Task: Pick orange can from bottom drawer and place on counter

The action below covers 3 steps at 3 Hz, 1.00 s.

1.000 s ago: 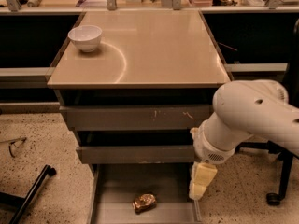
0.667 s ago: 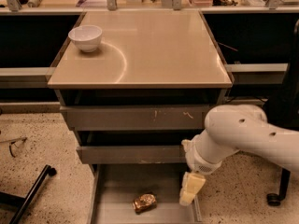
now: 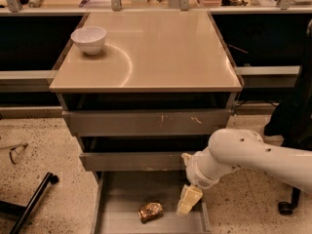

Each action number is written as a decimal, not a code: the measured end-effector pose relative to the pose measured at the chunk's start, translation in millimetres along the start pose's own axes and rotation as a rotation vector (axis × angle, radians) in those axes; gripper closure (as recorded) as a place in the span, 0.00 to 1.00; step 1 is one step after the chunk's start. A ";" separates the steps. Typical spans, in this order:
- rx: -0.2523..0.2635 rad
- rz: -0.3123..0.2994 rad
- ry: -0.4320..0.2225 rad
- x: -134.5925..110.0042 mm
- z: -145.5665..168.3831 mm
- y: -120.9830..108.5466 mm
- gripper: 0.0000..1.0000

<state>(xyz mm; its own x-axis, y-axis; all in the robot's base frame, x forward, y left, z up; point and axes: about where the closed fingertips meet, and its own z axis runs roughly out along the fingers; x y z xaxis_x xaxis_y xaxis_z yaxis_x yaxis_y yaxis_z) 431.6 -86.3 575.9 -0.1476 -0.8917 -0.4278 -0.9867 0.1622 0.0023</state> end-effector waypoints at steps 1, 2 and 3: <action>0.009 0.005 -0.035 6.8 26.3 -5.6 0.00; 0.069 0.013 -0.171 15.3 74.5 -33.8 0.00; 0.093 0.021 -0.297 26.2 116.3 -52.2 0.00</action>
Offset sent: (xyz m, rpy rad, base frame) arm 0.0588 0.0257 -0.1865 0.3769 -0.0884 -0.0737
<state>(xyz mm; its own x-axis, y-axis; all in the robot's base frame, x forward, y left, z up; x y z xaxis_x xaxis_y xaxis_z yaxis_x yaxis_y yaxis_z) 487.1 -69.0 459.4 -0.1285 -0.7277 -0.6737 -0.9713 0.2296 -0.0627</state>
